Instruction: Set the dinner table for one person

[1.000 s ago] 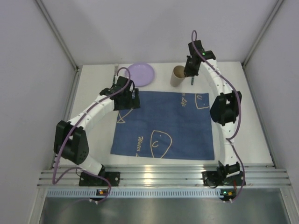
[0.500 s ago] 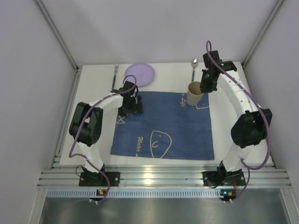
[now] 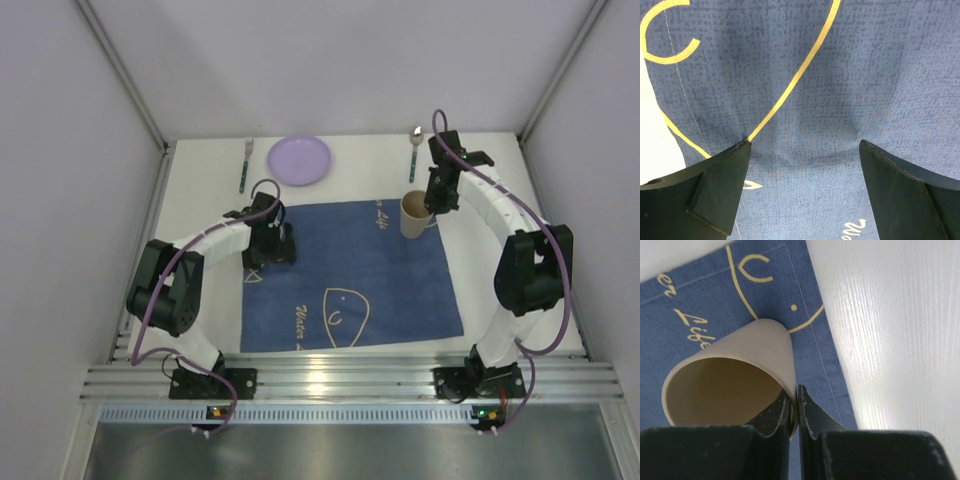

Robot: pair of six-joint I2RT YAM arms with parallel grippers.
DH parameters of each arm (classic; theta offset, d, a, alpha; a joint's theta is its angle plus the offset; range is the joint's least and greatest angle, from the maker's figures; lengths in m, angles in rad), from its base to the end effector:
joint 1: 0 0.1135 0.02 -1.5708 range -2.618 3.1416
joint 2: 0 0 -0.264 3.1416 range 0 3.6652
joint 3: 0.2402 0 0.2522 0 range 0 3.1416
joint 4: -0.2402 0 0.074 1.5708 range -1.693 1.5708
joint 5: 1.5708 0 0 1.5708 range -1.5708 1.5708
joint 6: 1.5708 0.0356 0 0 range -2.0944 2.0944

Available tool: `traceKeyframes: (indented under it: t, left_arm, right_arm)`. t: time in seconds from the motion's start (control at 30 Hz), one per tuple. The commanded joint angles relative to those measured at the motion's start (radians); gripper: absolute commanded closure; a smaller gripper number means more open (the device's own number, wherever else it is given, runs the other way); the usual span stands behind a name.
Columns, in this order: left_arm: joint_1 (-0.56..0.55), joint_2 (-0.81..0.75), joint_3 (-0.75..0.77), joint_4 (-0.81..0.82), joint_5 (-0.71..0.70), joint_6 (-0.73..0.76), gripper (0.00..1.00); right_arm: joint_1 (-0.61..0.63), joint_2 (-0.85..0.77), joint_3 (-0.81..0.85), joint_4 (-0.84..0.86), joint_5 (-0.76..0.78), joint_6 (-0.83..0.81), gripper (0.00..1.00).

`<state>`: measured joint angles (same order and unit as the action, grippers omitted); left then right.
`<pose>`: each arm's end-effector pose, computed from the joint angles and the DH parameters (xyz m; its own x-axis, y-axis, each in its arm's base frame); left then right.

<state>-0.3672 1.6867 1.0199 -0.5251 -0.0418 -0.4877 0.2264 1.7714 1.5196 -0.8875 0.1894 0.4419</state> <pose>0.2998 -0.1137 0.1696 -0.9274 -0.1449 -0.3450 -0.1022 0.9850 -0.1390 0.3624 0.0766 0.2703 -0.8616 0.2326 -0.4512 0.2486 0.9683 0.0243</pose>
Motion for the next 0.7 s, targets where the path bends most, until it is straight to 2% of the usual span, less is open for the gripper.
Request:
traceKeyframes:
  t: [0.0, 0.17, 0.5, 0.57, 0.6, 0.63, 0.67]
  left_arm:
    - [0.007, -0.022, 0.016, -0.012, -0.013, 0.001, 0.04]
    - [0.005, 0.021, 0.068, -0.009, -0.010, 0.004, 0.04]
    - [0.011, 0.108, 0.195, -0.027, -0.017, 0.029, 0.04]
    - [0.011, 0.126, 0.207, -0.032, -0.015, 0.032, 0.04]
    - [0.013, 0.131, 0.219, -0.032, -0.015, 0.034, 0.04]
    - [0.014, 0.136, 0.227, -0.033, -0.020, 0.038, 0.04]
    - [0.016, 0.137, 0.236, -0.044, -0.024, 0.040, 0.04]
  right_arm:
    - [-0.012, 0.005, 0.083, 0.082, 0.016, 0.011, 1.00]
    - [-0.012, 0.037, 0.113, 0.071, 0.013, 0.009, 1.00]
    - [-0.007, 0.048, 0.019, 0.055, -0.014, 0.029, 1.00]
    - [-0.009, 0.051, 0.013, 0.056, -0.018, 0.026, 0.89]
    - [-0.009, 0.053, 0.016, 0.055, -0.018, 0.024, 0.80]
    - [-0.007, 0.053, 0.019, 0.053, -0.025, 0.023, 0.61]
    - [-0.007, 0.054, 0.027, 0.050, -0.027, 0.020, 0.49]
